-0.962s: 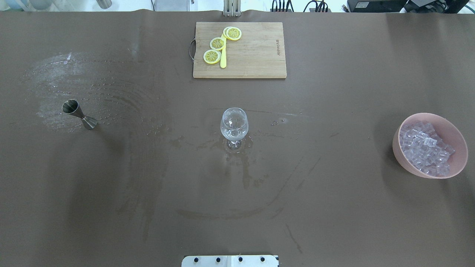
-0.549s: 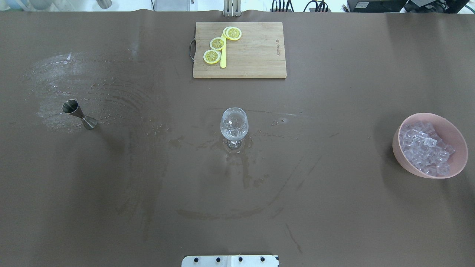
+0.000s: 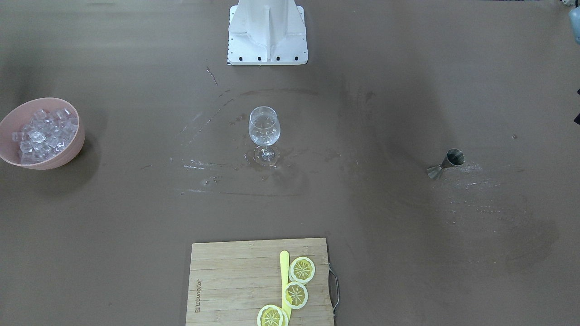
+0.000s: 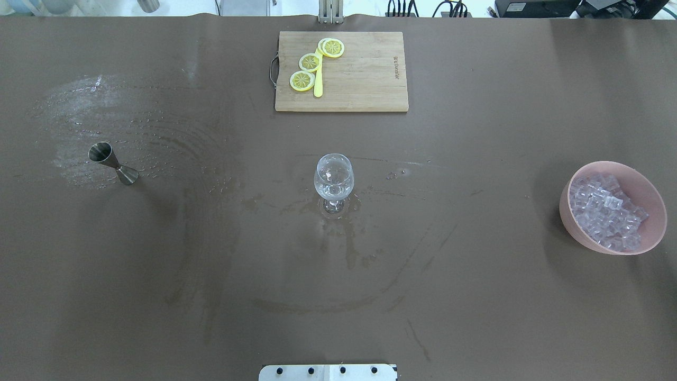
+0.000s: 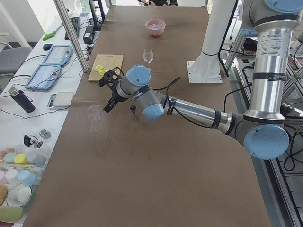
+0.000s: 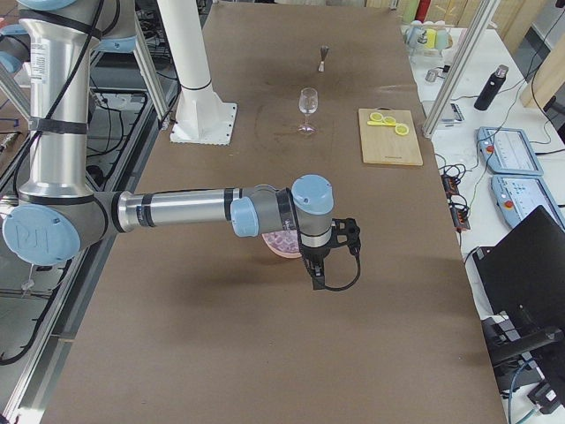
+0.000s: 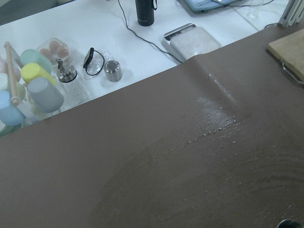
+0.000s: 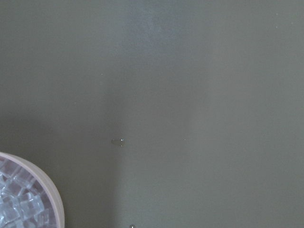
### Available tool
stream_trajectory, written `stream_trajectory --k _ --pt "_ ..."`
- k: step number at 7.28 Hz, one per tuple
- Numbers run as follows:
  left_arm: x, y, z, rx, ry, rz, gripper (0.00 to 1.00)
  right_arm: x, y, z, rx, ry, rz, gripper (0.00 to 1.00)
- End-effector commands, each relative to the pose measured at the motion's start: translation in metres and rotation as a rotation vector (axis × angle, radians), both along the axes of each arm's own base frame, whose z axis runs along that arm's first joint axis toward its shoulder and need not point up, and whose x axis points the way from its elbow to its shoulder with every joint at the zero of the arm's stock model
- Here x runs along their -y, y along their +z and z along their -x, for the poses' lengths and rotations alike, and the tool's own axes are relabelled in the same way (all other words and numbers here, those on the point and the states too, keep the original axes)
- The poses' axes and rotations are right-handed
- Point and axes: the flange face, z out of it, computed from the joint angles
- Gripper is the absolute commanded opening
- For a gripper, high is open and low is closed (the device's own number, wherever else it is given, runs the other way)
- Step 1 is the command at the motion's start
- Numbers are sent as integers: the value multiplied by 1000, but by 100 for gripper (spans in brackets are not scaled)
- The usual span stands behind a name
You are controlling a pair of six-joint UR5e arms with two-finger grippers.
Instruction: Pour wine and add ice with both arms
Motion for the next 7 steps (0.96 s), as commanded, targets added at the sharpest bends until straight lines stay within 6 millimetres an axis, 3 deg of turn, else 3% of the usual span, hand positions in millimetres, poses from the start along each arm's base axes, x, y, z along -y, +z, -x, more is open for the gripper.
stream_trajectory --k 1,3,7 --pt "-25 -30 -38 -54 -47 -1 100 0 1 0 1 0 2 100" --pt "-65 -32 -70 -52 -109 -7 100 0 1 0 1 0 2 100" --pt "-103 -3 -161 8 -230 -64 100 0 3 0 0 0 5 100"
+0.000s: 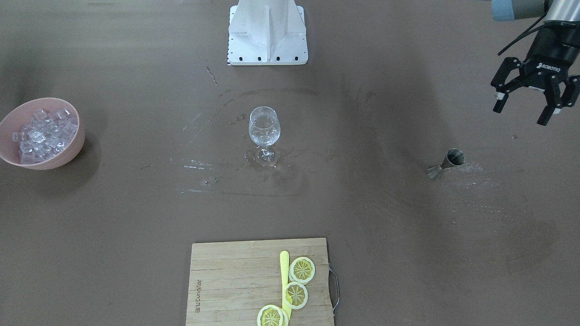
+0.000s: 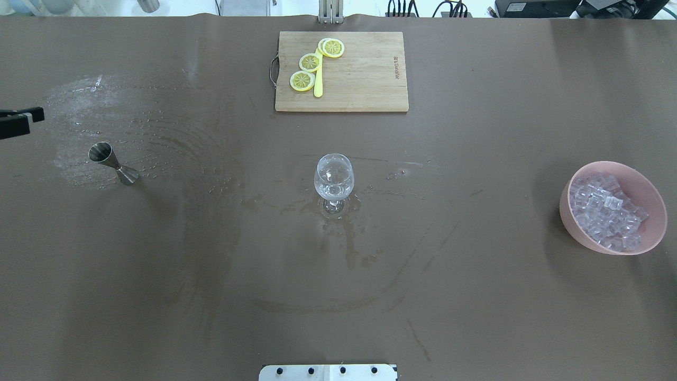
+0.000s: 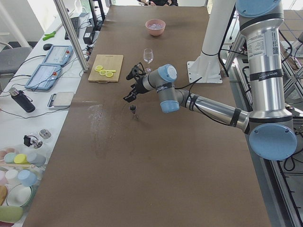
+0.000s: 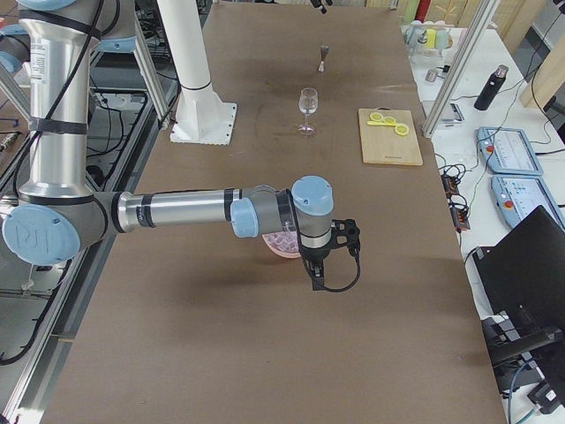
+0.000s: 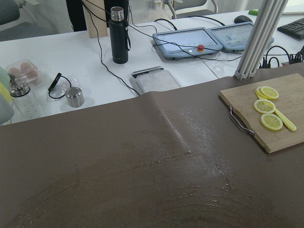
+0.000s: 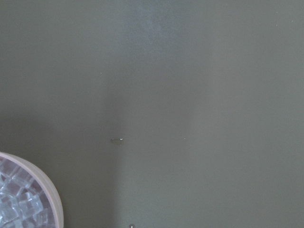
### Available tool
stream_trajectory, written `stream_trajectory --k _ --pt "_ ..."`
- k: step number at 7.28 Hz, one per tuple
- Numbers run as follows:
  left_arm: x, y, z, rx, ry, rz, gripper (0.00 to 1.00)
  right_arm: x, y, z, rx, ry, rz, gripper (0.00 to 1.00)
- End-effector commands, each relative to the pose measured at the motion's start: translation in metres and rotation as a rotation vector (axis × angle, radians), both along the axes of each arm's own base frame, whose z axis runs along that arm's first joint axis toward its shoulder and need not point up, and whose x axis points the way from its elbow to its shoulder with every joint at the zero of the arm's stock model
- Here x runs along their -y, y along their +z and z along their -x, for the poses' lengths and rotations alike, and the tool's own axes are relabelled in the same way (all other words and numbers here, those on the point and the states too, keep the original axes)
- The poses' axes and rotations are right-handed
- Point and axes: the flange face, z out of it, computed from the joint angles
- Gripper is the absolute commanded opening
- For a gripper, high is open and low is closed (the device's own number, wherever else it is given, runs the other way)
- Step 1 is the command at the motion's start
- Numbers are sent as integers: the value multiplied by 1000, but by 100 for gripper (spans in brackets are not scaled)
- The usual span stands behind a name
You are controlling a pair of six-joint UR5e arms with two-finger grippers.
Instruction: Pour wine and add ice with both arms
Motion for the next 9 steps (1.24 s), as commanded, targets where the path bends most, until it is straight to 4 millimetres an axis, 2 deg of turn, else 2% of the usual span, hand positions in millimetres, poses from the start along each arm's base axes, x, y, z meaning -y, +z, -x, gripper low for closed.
stream_trajectory --k 1,2,3,5,6,7,9 --pt "-18 13 -45 36 -58 -13 100 0 0 0 0 0 1 100" --pt "-18 20 -49 24 -81 -18 100 0 0 0 1 0 1 100" --pt "-17 35 -60 -1 -110 -6 100 0 0 0 1 0 1 100" --pt "-29 54 -108 8 -162 -34 100 1 0 0 2 0 -1 100" --pt "-26 73 -117 -2 -175 -49 99 1 -1 0 2 1 -1 100" --pt "-20 82 -122 -8 -196 -62 99 1 -1 0 2 1 -1 100" --pt "-16 84 -131 -28 -229 -52 99 1 -2 0 2 1 -3 100"
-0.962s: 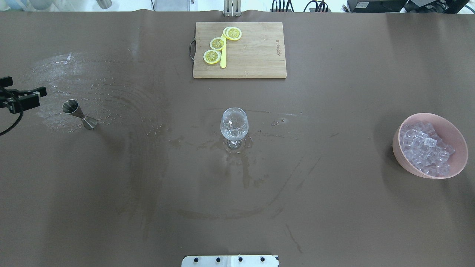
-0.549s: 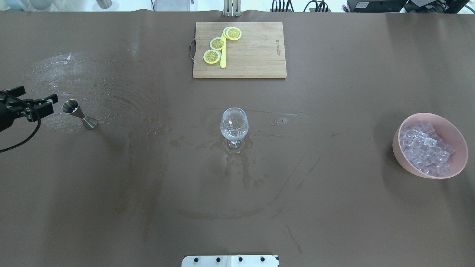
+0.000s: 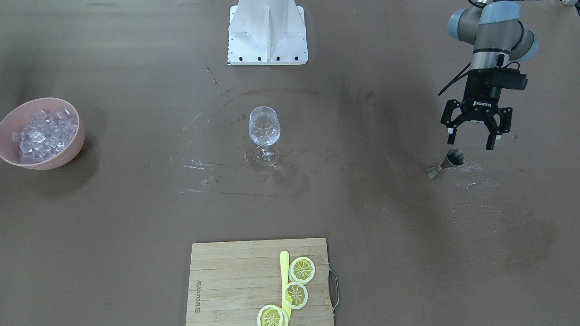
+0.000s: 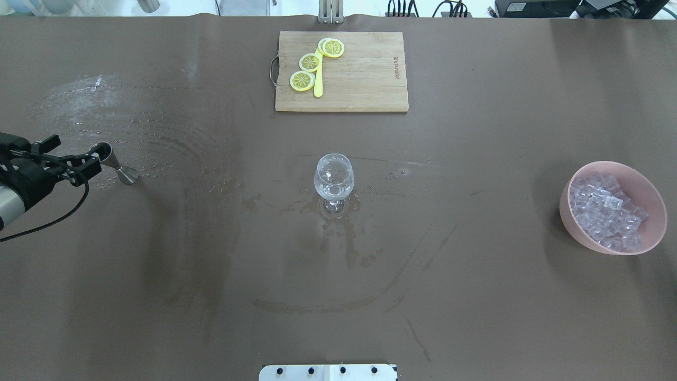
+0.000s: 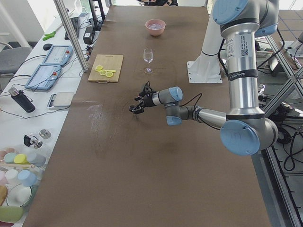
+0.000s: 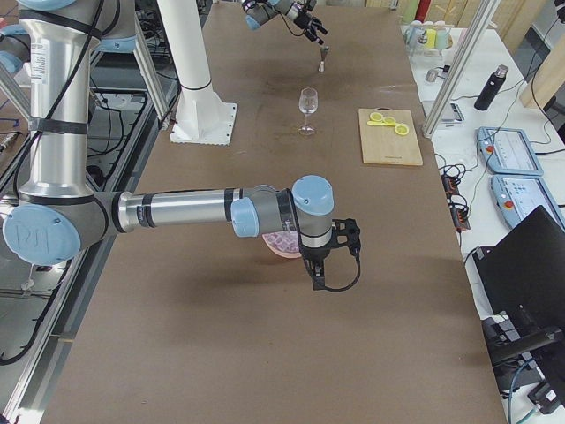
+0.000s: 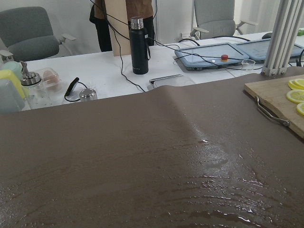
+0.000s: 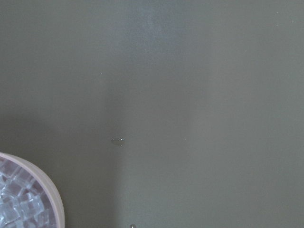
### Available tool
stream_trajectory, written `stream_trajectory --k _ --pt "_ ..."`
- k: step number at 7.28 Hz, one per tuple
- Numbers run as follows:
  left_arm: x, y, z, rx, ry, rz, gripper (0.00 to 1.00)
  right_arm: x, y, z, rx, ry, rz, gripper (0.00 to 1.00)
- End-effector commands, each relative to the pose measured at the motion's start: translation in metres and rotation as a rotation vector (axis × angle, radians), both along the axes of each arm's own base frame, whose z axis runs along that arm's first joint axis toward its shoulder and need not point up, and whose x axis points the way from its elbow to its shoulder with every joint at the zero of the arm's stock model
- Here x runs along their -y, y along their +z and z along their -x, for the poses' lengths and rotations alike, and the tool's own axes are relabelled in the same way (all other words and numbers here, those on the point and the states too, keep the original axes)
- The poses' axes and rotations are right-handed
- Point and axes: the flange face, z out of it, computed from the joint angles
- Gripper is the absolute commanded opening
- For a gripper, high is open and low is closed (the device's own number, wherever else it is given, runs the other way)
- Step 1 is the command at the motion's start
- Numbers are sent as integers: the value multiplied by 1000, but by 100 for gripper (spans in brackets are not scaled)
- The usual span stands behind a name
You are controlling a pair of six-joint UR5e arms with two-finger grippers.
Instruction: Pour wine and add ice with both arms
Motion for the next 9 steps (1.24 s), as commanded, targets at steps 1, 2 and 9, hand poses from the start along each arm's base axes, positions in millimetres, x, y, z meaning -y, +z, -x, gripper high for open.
stream_trajectory --k 1,2,9 --pt "-1 1 -11 -26 -28 1 99 0 -1 0 0 0 -3 100" --pt "-1 1 -19 -53 -46 9 99 1 -1 0 0 0 -4 100" --pt "9 35 -74 -76 -89 10 99 1 1 0 0 0 0 100"
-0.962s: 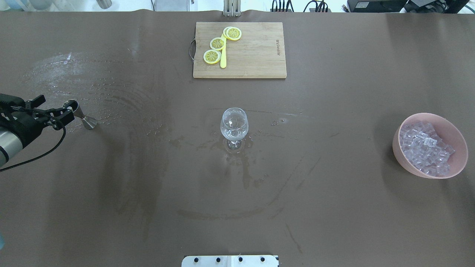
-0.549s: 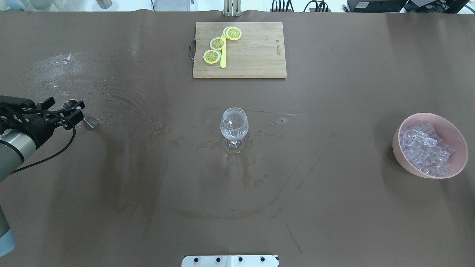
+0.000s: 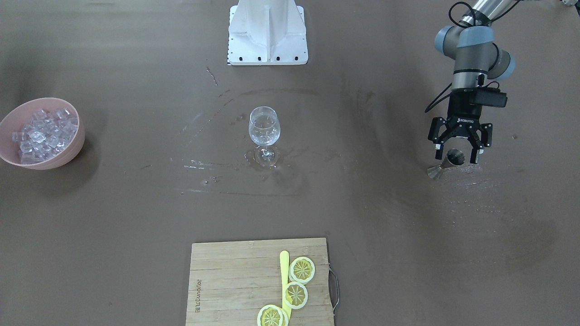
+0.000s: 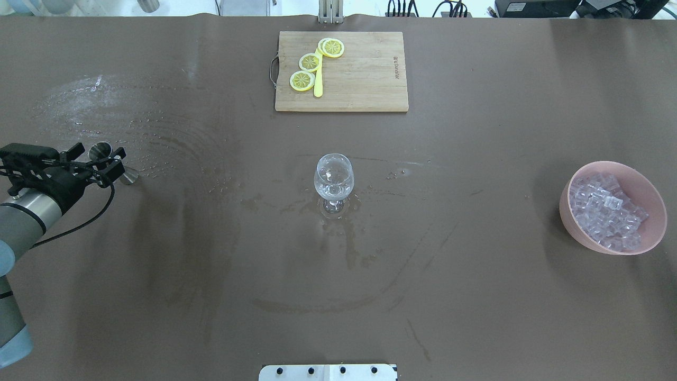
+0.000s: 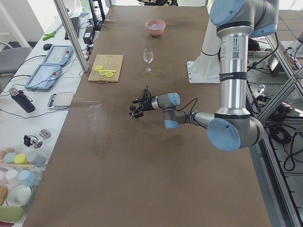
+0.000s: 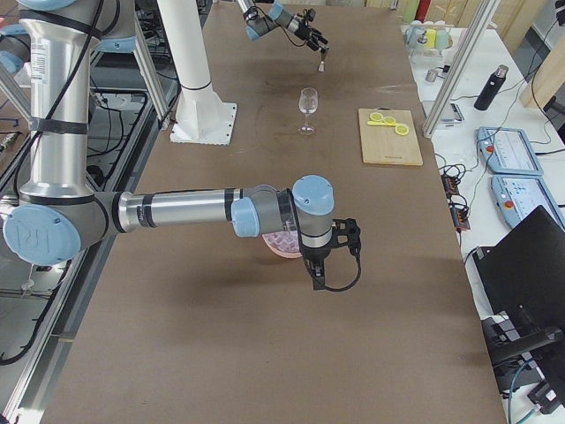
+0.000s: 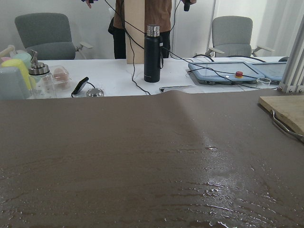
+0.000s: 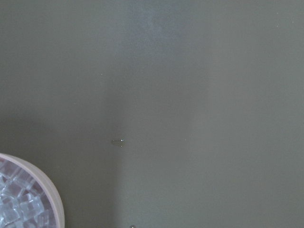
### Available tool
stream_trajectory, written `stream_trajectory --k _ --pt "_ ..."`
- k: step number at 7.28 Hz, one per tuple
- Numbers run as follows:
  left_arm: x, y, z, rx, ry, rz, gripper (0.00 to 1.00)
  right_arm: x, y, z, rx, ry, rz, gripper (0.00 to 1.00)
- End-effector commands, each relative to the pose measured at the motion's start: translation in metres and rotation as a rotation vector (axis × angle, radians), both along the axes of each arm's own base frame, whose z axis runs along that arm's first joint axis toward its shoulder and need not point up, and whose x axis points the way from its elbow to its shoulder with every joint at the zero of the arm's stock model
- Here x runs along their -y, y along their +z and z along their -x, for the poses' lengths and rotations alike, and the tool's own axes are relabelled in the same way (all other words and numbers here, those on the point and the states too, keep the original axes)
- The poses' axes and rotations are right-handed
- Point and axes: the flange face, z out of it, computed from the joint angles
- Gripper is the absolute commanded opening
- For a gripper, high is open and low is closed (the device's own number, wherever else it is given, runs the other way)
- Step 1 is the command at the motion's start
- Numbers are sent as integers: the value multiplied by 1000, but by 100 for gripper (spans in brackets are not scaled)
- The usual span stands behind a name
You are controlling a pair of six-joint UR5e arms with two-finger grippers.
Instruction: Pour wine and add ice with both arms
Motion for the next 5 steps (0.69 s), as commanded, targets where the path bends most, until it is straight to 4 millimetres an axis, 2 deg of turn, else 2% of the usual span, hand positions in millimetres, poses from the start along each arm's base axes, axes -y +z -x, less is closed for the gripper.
stream_trajectory --k 1,5 --pt "-4 9 -29 -1 -6 -17 99 0 1 0 0 0 1 100" --pt "-7 32 -31 6 0 -14 99 1 -1 0 0 -1 -3 100"
